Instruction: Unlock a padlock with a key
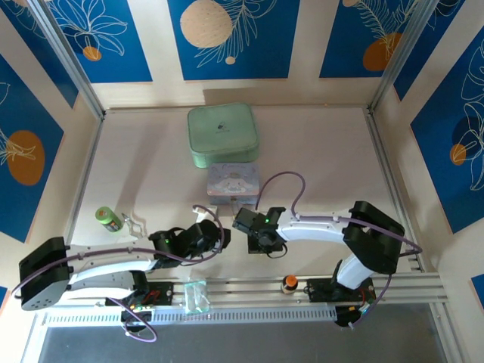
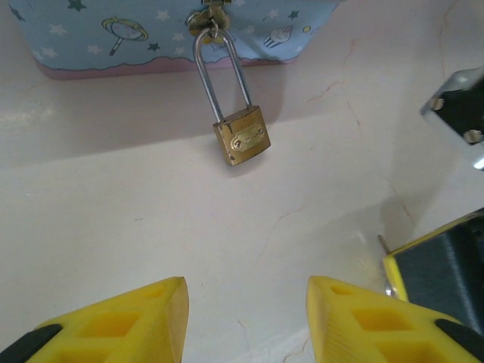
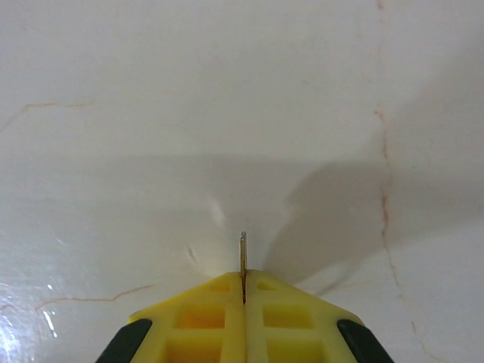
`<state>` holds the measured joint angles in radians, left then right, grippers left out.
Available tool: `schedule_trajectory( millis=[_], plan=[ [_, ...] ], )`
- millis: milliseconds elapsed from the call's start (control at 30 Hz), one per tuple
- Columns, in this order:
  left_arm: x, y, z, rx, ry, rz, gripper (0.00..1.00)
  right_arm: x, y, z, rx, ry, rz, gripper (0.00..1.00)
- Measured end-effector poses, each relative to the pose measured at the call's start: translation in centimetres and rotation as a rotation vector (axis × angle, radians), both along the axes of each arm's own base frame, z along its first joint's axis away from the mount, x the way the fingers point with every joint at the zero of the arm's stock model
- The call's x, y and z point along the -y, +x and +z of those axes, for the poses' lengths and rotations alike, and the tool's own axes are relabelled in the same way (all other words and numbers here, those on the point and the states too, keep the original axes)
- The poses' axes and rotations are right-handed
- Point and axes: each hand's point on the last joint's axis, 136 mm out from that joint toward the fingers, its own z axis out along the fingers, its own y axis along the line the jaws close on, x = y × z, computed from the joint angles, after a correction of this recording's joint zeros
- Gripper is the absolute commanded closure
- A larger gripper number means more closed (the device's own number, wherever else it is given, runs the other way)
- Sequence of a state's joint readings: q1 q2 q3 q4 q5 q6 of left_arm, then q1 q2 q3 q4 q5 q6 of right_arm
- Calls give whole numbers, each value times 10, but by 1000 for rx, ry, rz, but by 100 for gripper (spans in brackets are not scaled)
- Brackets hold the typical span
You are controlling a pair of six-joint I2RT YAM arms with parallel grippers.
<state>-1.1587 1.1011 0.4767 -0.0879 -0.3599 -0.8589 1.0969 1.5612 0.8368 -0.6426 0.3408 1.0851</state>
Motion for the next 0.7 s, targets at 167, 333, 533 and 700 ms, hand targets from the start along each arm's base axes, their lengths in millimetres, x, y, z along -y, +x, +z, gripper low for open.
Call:
schedule_trajectory(
  millis=[167, 333, 533, 700],
  plan=[
    [5, 1, -4, -7, 10, -3, 54, 16, -3, -2, 2, 40, -31, 100],
    [15, 3, -5, -15, 0, -14, 54, 24, -3, -3, 10, 200, -78, 100],
    [38, 3, 12, 12, -99, -79, 38, 39, -7, 5, 18, 449, -88, 100],
    [61, 3, 43, 45, -294, -159, 32, 33, 9, 57, 106, 761, -58, 100]
  ],
)
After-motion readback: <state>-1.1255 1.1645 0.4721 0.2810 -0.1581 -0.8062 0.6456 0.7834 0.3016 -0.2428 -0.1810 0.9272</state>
